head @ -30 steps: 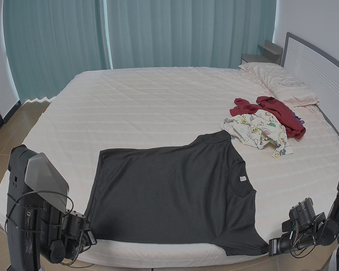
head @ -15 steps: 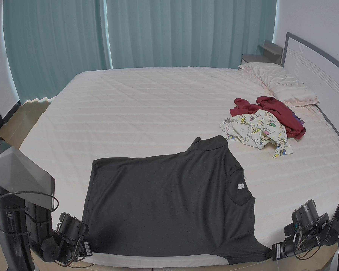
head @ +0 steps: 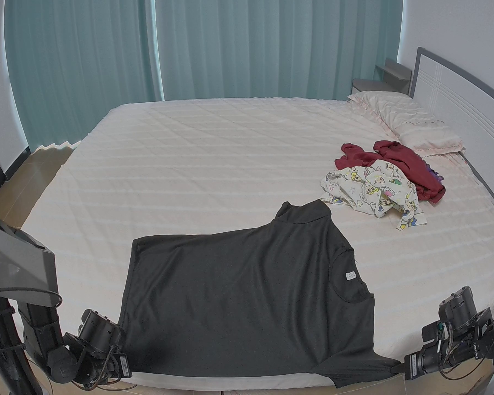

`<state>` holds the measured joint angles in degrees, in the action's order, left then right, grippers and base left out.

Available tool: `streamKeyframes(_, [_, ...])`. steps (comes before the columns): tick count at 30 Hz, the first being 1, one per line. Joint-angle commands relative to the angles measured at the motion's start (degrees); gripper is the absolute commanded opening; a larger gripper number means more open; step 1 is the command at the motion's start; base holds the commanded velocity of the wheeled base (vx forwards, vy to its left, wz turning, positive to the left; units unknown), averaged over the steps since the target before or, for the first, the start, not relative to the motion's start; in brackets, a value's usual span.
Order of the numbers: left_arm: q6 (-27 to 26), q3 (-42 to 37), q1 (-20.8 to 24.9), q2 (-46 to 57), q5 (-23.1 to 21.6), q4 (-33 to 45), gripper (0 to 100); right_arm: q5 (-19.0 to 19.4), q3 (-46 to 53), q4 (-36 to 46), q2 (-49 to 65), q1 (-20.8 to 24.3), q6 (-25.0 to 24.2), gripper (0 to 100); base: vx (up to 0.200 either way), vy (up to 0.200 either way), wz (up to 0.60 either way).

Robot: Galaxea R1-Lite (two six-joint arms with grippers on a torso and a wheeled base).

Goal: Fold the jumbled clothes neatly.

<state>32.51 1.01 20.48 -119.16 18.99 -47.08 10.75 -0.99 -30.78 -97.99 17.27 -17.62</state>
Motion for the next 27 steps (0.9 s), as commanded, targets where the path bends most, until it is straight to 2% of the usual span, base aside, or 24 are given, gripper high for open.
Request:
streamKeyframes(1, [0.27,-0.05,-0.27,2.80,-0.27,-1.79,0,0.41,-0.68,-0.77,3.77,-0.31,-0.49,0,0.000,0.000,0.00])
streamKeyframes(7, [-0.08,0.57,-0.62,2.88,0.08,-9.79,0,0.94,-5.78,-2.44,4.47,-1.01,-0.67,0,0.000,0.000,0.00])
streamKeyframes(11, [-0.17,1.89,-2.81,3.15,0.17,-12.33,0,0.76,-11.05,-3.06,3.51,-1.10,-1.37,0,0.000,0.000,0.00])
streamKeyframes(18, [0.01,7.07,-6.77,3.67,0.08,-12.51,0,0.59,-19.05,-3.06,-0.54,-1.10,-2.86,0,0.000,0.000,0.00])
streamKeyframes(27, [0.01,11.12,-8.00,1.92,-0.10,-12.07,0,0.32,-25.82,-3.14,-5.90,-1.10,-2.78,0,0.000,0.000,0.00])
